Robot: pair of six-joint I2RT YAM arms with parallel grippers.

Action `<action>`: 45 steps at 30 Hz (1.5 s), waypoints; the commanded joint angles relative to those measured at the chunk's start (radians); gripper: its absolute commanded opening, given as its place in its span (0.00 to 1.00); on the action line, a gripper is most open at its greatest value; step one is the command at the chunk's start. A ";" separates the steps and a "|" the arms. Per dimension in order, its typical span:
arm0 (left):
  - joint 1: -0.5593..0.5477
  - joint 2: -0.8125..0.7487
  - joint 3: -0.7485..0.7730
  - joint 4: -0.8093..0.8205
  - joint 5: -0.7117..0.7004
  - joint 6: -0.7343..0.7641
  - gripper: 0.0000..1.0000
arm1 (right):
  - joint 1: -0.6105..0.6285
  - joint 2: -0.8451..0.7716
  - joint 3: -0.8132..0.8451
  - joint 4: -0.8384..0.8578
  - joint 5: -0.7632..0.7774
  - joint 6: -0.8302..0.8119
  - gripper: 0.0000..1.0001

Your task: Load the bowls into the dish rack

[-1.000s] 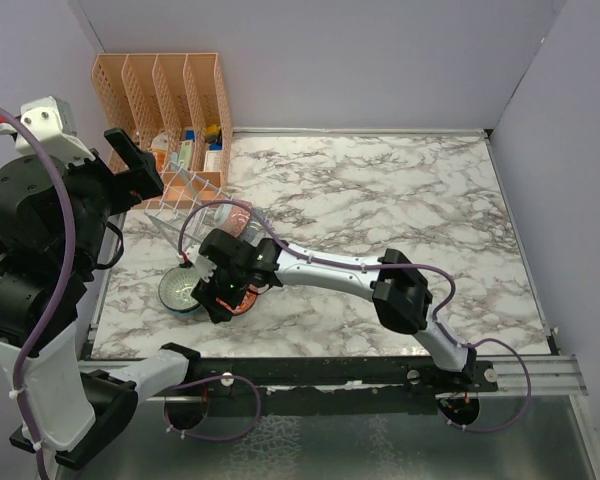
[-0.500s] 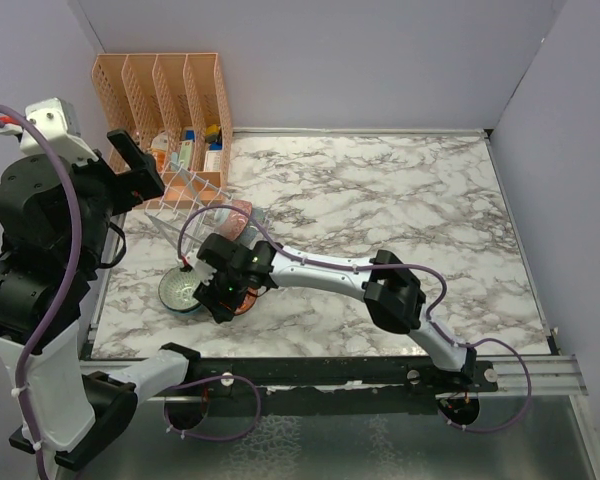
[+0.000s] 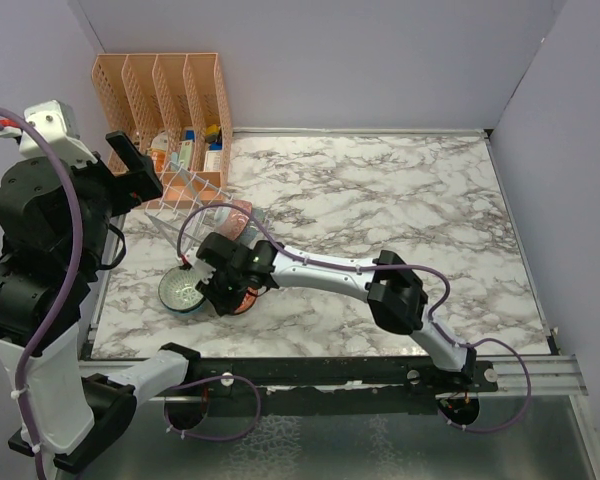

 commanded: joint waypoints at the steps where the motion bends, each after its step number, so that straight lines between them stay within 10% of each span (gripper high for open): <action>1: -0.005 -0.012 -0.007 0.034 -0.014 0.012 0.99 | 0.008 -0.056 0.000 0.001 0.039 0.020 0.16; 20: -0.005 -0.027 -0.026 0.062 0.016 -0.001 0.99 | -0.085 -0.313 -0.114 0.230 -0.142 0.274 0.01; 30: -0.005 0.020 0.070 0.031 0.050 0.023 0.99 | -0.279 -0.497 -0.447 1.034 -0.409 0.898 0.01; 45: -0.005 0.059 0.133 0.008 0.081 0.066 0.99 | -0.383 -0.280 -0.612 1.826 -0.034 1.562 0.01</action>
